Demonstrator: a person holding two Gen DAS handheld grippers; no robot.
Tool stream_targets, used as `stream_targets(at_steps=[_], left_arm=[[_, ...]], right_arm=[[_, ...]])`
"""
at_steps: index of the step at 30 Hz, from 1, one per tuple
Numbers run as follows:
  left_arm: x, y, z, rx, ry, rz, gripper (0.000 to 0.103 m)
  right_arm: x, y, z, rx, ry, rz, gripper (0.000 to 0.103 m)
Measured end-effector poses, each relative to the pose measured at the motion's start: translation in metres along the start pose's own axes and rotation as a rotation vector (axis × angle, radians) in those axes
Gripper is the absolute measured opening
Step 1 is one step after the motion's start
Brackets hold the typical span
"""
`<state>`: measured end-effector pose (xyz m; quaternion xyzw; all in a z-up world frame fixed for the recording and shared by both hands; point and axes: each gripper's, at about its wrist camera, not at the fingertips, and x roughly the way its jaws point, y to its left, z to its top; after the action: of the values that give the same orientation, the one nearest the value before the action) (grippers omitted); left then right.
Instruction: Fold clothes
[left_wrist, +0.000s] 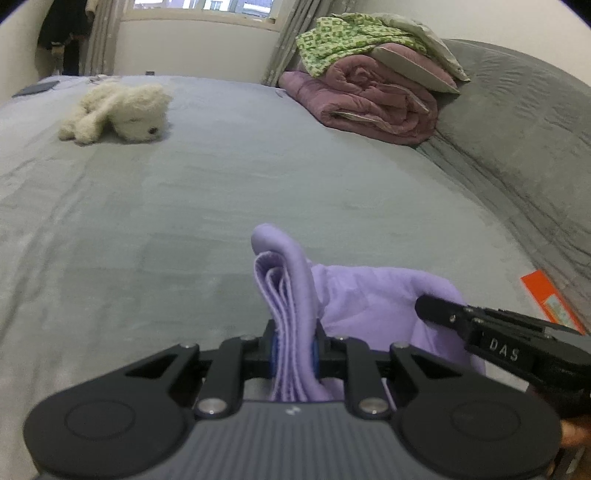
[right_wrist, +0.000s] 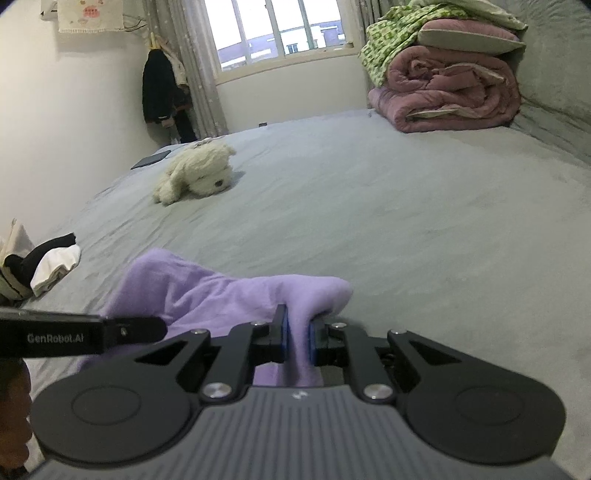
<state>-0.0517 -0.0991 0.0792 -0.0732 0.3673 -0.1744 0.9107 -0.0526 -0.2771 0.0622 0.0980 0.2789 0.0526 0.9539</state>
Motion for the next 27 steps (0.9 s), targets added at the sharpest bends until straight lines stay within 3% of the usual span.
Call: stream_targets(at_steps=[11,18,27], left_arm=[[0.052,-0.100,0.008,0.042,0.028,-0.100,0.016],[0.084,-0.161,0.015,0.077,0.046,-0.147,0.016],[0.115,-0.213,0.022,0.078,0.061,-0.206,0.016]], right_arm=[[-0.030,-0.097,0.024,-0.003,-0.001,-0.090,0.012],[-0.053,-0.161,0.032,0.103,-0.060,-0.111,0.012],[-0.070,-0.228,0.034,0.211,-0.130,-0.139,0.012]])
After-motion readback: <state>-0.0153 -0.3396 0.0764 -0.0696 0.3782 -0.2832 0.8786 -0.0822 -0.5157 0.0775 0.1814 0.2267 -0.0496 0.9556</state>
